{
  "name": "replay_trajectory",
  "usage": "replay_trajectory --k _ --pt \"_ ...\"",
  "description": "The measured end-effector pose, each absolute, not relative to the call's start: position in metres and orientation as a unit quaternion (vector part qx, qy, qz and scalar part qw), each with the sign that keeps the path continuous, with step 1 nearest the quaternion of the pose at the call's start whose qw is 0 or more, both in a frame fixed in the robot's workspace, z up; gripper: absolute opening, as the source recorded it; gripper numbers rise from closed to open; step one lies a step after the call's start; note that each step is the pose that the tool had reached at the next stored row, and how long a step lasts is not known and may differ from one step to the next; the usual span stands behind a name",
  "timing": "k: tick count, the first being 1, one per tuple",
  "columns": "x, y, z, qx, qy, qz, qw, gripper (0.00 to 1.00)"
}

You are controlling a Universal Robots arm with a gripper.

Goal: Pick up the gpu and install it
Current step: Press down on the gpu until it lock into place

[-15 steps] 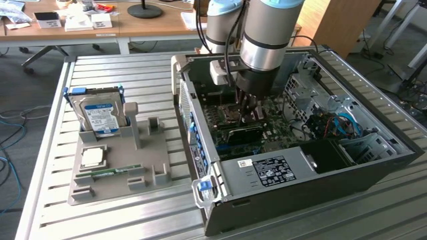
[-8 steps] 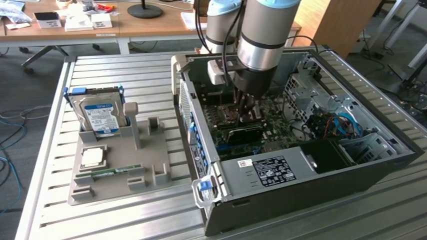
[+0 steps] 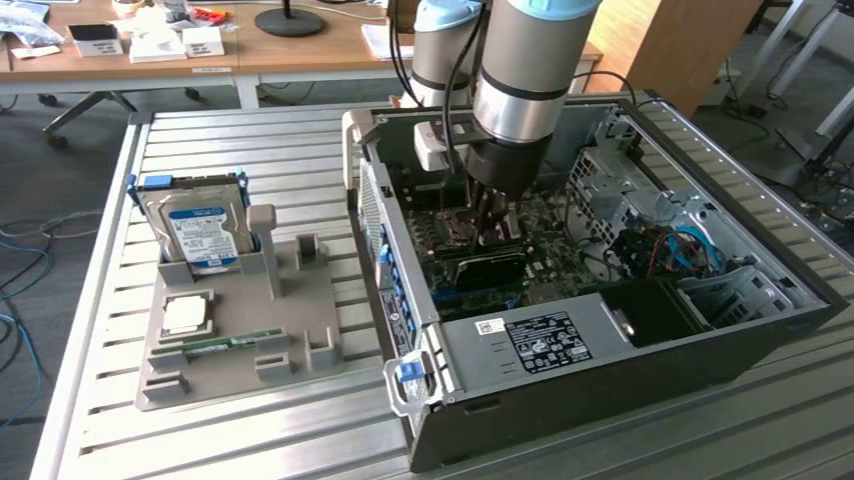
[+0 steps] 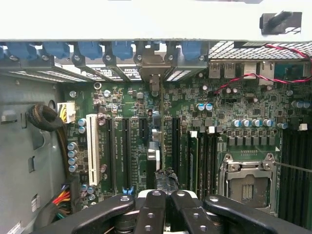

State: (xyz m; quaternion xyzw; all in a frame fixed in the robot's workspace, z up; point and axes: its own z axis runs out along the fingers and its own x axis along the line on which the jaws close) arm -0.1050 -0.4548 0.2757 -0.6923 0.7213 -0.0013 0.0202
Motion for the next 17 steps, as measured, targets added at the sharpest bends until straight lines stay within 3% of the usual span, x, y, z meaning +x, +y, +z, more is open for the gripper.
replay_trajectory --k 17 --pt "-0.1051 -0.4521 0.2688 -0.692 0.721 -0.001 0.020 0.11"
